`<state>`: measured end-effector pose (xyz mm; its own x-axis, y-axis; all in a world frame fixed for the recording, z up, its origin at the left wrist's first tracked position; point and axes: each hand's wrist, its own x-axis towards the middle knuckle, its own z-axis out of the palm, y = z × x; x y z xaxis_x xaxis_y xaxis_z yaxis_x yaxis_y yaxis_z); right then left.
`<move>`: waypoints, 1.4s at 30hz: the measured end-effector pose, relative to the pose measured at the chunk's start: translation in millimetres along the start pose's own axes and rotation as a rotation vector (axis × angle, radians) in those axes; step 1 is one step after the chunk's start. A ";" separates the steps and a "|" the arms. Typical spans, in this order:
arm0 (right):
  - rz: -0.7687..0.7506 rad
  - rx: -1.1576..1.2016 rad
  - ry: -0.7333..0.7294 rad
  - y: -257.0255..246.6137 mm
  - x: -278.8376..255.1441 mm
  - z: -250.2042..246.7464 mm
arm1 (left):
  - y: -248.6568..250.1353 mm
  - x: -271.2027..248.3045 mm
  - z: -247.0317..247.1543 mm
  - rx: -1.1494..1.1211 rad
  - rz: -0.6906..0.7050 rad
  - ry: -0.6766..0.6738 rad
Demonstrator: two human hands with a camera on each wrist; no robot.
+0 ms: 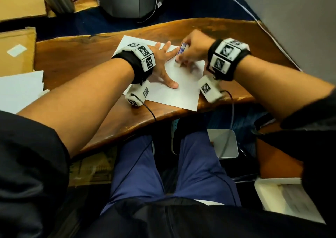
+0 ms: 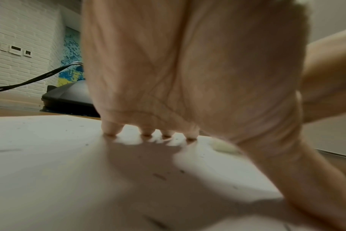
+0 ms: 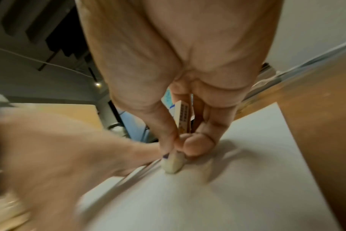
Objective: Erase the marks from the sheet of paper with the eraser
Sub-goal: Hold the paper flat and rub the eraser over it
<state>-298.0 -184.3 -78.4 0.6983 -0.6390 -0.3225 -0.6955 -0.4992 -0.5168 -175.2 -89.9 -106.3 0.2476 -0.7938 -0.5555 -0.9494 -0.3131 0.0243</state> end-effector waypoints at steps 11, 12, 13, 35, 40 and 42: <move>-0.036 -0.042 -0.117 8.4 -6.7 5.0 | 0.1 -1.0 0.7 -0.006 -0.010 0.004; -0.030 -0.027 -0.091 6.9 -2.1 -0.3 | 1.2 -1.5 0.1 -0.001 -0.009 0.003; -0.009 -0.004 -0.044 5.0 5.5 -5.4 | 1.6 -2.2 -0.7 -0.003 -0.011 0.003; -0.046 0.023 -0.004 36.3 -49.7 3.6 | 23.8 -34.4 5.1 -0.017 0.120 0.008; -0.100 0.000 0.039 36.6 -60.2 14.1 | 31.0 -34.1 9.2 0.027 0.073 -0.064; -0.153 -0.012 -0.004 36.2 -68.3 22.6 | 31.2 -32.6 7.8 0.032 0.061 -0.078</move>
<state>-366.9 -145.4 -93.0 0.7969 -0.5527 -0.2436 -0.5828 -0.5976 -0.5506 -214.4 -69.7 -93.9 0.1750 -0.7675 -0.6166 -0.9681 -0.2482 0.0341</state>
